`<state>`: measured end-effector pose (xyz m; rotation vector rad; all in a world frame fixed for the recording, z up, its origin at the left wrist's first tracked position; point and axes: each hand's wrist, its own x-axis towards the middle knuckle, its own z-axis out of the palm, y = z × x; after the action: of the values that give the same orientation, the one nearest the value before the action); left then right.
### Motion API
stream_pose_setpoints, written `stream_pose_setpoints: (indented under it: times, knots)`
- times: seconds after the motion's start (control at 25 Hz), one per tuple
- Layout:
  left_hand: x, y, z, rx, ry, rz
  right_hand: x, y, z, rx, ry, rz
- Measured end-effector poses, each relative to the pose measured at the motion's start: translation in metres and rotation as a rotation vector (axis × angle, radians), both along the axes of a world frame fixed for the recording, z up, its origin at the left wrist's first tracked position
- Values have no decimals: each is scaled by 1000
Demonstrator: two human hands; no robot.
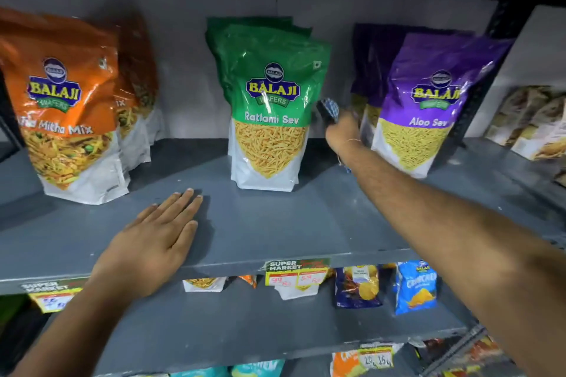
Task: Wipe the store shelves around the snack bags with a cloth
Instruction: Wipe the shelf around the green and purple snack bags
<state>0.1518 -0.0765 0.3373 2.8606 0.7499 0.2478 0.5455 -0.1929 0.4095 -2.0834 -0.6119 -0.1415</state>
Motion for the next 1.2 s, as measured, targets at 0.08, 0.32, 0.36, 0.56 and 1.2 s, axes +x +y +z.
stream_pose_setpoints:
  times: [0.08,0.32,0.36,0.56,1.2]
  knots:
    - [0,2,0,-17,-14,0,25,17,-12,-141,-25,70]
    - [2,7,-3,-33,-56,10,46,37,-26,-673,15,296]
    - [2,7,-3,-38,-57,9,44,36,-23,-697,13,306]
    - [0,6,-4,-38,-55,-6,10,9,-22,-736,-89,414]
    - [2,19,-18,-56,-74,-29,-12,-20,-31,-675,-52,394]
